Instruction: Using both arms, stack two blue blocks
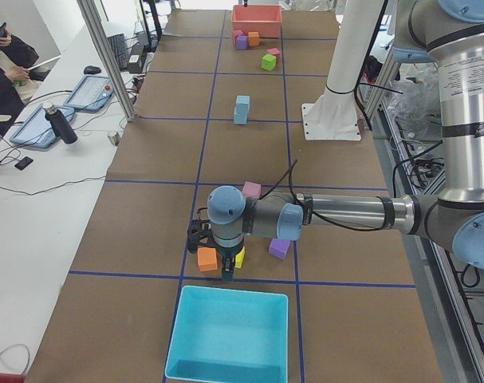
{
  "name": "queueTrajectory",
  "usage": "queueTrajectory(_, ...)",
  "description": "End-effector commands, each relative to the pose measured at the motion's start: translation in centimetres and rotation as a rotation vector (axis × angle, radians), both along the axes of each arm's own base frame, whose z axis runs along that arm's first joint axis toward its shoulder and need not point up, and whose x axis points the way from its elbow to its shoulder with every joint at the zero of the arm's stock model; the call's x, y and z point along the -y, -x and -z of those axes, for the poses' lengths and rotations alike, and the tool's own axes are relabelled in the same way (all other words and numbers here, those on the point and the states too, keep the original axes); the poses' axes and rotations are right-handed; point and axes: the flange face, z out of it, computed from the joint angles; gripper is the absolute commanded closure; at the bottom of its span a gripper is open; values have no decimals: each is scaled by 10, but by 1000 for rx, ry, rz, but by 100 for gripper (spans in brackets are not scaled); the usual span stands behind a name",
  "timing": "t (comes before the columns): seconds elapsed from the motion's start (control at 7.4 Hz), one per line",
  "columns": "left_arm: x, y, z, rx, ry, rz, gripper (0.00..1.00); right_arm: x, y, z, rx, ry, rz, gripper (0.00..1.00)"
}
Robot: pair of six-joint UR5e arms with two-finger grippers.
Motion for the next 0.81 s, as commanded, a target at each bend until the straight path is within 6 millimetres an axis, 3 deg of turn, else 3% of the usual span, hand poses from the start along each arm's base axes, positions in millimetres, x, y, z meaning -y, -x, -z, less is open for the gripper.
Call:
queueTrajectory(0.0, -1, 1, 1, 0, -1, 3, 2, 0, 0, 0, 1, 2, 0, 0)
queueTrajectory(0.68, -2, 6, 1, 0, 0, 14, 2, -2, 0, 1, 3, 0, 0, 0)
